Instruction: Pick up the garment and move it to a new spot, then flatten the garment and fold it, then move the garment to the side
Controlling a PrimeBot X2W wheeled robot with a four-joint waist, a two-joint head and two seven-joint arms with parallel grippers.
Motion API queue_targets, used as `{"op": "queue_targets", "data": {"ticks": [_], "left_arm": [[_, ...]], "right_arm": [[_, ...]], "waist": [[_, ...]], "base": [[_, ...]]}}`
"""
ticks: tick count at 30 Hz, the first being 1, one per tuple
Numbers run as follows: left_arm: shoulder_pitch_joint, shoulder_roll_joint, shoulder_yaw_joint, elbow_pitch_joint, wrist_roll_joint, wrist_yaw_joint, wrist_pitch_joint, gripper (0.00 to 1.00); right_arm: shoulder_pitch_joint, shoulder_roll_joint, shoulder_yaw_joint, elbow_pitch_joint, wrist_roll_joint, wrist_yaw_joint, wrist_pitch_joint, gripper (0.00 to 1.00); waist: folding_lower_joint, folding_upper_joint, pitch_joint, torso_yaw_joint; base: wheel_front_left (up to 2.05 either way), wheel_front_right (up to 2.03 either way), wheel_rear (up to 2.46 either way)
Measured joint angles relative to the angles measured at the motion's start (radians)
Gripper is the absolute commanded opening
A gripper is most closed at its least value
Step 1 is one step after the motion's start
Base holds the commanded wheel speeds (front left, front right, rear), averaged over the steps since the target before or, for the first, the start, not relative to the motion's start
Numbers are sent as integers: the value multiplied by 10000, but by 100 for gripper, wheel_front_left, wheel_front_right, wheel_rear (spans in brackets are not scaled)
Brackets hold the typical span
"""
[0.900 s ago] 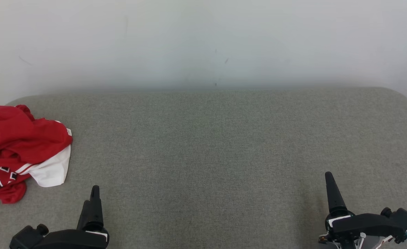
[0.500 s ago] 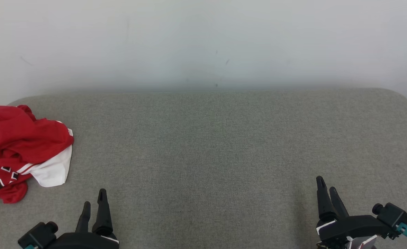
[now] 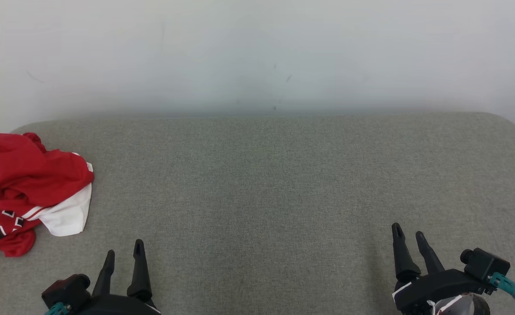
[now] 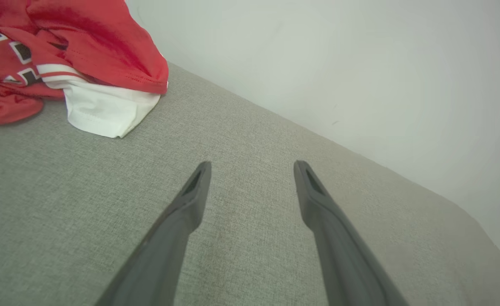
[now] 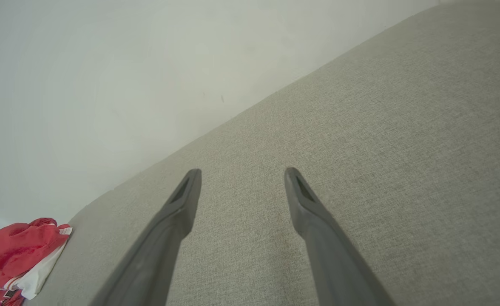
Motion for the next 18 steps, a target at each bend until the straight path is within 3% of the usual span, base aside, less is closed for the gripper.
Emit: {"op": "queue_targets", "data": {"ticks": [11,18], "left_arm": [[-21,205,-303,25,1275,265,-286,100],[-26,316,-629,77,2000,186,-460,100]], "right_arm": [[24,-6,46,-322,-1292,2,56,100],[58,-6,59,-441,-2042,4,-15,100]], "waist": [[0,0,31,12],[0,0,48,28]], "base": [[0,0,0],[0,0,0]]}}
